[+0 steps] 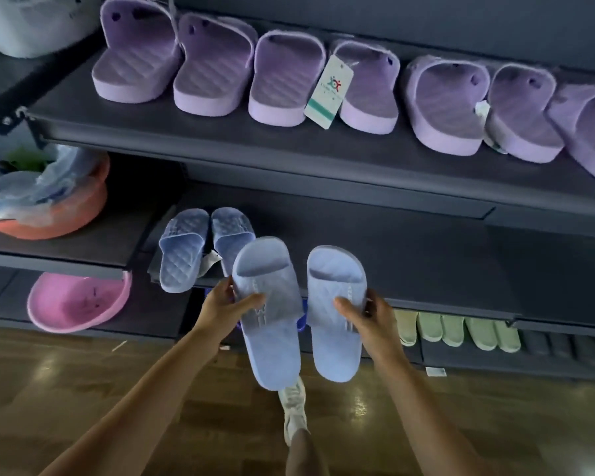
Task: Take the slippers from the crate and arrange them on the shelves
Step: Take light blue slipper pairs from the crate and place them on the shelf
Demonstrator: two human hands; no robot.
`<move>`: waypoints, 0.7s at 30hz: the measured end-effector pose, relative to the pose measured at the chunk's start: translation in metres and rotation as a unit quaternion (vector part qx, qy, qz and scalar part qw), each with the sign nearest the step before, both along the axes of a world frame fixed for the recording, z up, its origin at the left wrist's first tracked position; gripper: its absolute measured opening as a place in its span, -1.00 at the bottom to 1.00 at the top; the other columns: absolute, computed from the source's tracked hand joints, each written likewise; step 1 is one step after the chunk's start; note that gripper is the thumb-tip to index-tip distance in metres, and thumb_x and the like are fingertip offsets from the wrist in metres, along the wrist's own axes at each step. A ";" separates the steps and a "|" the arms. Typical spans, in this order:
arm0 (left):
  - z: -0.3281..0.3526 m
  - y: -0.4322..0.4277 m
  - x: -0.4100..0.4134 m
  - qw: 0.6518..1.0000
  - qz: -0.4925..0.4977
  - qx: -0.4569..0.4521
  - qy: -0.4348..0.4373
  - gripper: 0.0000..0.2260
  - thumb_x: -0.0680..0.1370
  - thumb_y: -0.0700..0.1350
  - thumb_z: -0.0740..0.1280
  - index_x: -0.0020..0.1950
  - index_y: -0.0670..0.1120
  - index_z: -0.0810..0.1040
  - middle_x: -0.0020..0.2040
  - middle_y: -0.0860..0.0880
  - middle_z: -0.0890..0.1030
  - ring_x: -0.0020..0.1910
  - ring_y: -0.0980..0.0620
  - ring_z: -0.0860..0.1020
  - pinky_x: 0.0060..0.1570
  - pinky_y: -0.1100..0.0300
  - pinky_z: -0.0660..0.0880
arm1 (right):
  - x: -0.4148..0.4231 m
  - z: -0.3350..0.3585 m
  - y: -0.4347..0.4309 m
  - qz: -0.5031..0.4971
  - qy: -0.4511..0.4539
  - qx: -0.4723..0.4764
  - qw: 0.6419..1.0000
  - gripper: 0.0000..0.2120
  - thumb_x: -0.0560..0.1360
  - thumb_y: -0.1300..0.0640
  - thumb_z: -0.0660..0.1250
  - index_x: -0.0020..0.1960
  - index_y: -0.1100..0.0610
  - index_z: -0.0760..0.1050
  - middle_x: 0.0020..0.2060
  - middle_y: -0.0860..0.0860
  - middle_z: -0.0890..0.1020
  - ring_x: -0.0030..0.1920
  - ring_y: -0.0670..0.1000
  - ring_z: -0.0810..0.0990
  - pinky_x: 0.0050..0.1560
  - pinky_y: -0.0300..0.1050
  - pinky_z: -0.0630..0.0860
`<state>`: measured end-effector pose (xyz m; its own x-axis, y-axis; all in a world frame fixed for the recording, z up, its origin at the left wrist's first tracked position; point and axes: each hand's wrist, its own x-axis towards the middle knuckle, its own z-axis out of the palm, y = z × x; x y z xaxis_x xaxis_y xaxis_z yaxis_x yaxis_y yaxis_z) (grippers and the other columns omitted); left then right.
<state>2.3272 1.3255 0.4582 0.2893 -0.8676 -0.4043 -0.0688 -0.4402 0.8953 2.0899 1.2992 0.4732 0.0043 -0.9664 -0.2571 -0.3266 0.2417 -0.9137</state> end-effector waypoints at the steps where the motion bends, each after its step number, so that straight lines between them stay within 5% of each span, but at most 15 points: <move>1: -0.005 -0.013 -0.001 1.000 0.001 0.010 0.000 -0.73 0.40 -0.20 0.47 0.05 -0.17 0.51 -0.18 -0.03 0.61 -0.26 0.07 0.57 -0.43 0.38 0.45 | 0.000 -0.007 -0.012 -0.004 0.004 0.003 1.000 -0.41 0.14 -0.27 0.41 -0.02 0.12 0.51 -0.15 0.11 0.62 -0.12 0.07 0.61 -0.28 -0.22 0.47; 6: -0.025 -0.082 -0.004 0.999 -0.001 0.047 -0.012 -0.53 0.21 0.01 0.55 0.02 -0.11 0.52 -0.06 -0.18 0.61 -0.12 -0.13 0.58 -0.12 0.02 0.53 | -0.002 -0.035 -0.082 -0.014 0.022 0.019 0.999 -0.51 0.26 -0.20 0.38 -0.06 0.19 0.49 -0.24 0.08 0.56 -0.28 -0.04 0.50 -0.44 -0.39 0.37; 8: -0.034 -0.110 -0.008 0.998 0.001 0.062 -0.011 -0.42 0.15 0.02 0.53 0.08 -0.20 0.50 -0.07 -0.20 0.60 -0.12 -0.14 0.59 -0.10 0.04 0.55 | -0.003 -0.046 -0.109 -0.014 0.023 0.032 0.999 -0.54 0.36 -0.13 0.40 -0.02 0.25 0.49 -0.18 0.18 0.57 -0.27 -0.04 0.50 -0.39 -0.30 0.39; 10: -0.041 -0.138 -0.008 0.997 0.001 0.075 -0.003 -0.51 0.27 -0.09 0.56 0.08 -0.24 0.48 -0.11 -0.16 0.60 -0.19 -0.05 0.57 -0.21 0.20 0.56 | -0.003 -0.058 -0.135 -0.003 0.027 0.038 0.999 -0.60 0.42 -0.06 0.41 0.00 0.27 0.51 -0.13 0.22 0.60 -0.25 -0.02 0.52 -0.35 -0.26 0.42; 13: -0.058 -0.180 -0.001 0.998 -0.005 0.067 -0.017 -0.50 0.24 0.03 0.54 0.07 -0.18 0.52 -0.06 -0.17 0.63 -0.06 -0.11 0.61 0.00 -0.03 0.58 | 0.000 -0.072 -0.170 0.008 0.022 0.061 0.998 -0.65 0.44 -0.03 0.39 0.02 0.25 0.54 -0.11 0.20 0.63 -0.19 0.02 0.55 -0.25 -0.17 0.45; 18: -0.071 -0.222 0.005 0.997 0.049 0.054 -0.040 -0.83 0.43 -0.14 0.44 -0.08 -0.08 0.48 -0.16 -0.04 0.54 -0.15 -0.01 0.53 0.03 0.03 0.53 | 0.016 -0.092 -0.214 -0.021 -0.005 0.119 0.993 -0.71 0.41 -0.07 0.40 -0.17 0.17 0.54 -0.37 0.02 0.51 -0.33 -0.02 0.46 -0.39 -0.20 0.33; 21: -0.075 -0.234 0.008 0.992 0.059 0.048 -0.100 -0.86 0.48 -0.08 0.31 -0.06 -0.12 0.49 -0.12 -0.13 0.53 -0.14 -0.07 0.48 -0.08 0.14 0.42 | 0.027 -0.106 -0.232 -0.020 0.000 0.142 0.990 -0.70 0.51 0.00 0.31 0.05 0.23 0.53 -0.25 0.02 0.50 -0.32 -0.06 0.44 -0.40 -0.29 0.37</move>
<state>2.3348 1.0915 0.3828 0.4685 -0.7837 -0.4079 -0.1837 -0.5380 0.8227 2.1167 1.0675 0.3671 -0.0323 -0.8548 -0.5179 -0.3118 0.5010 -0.8073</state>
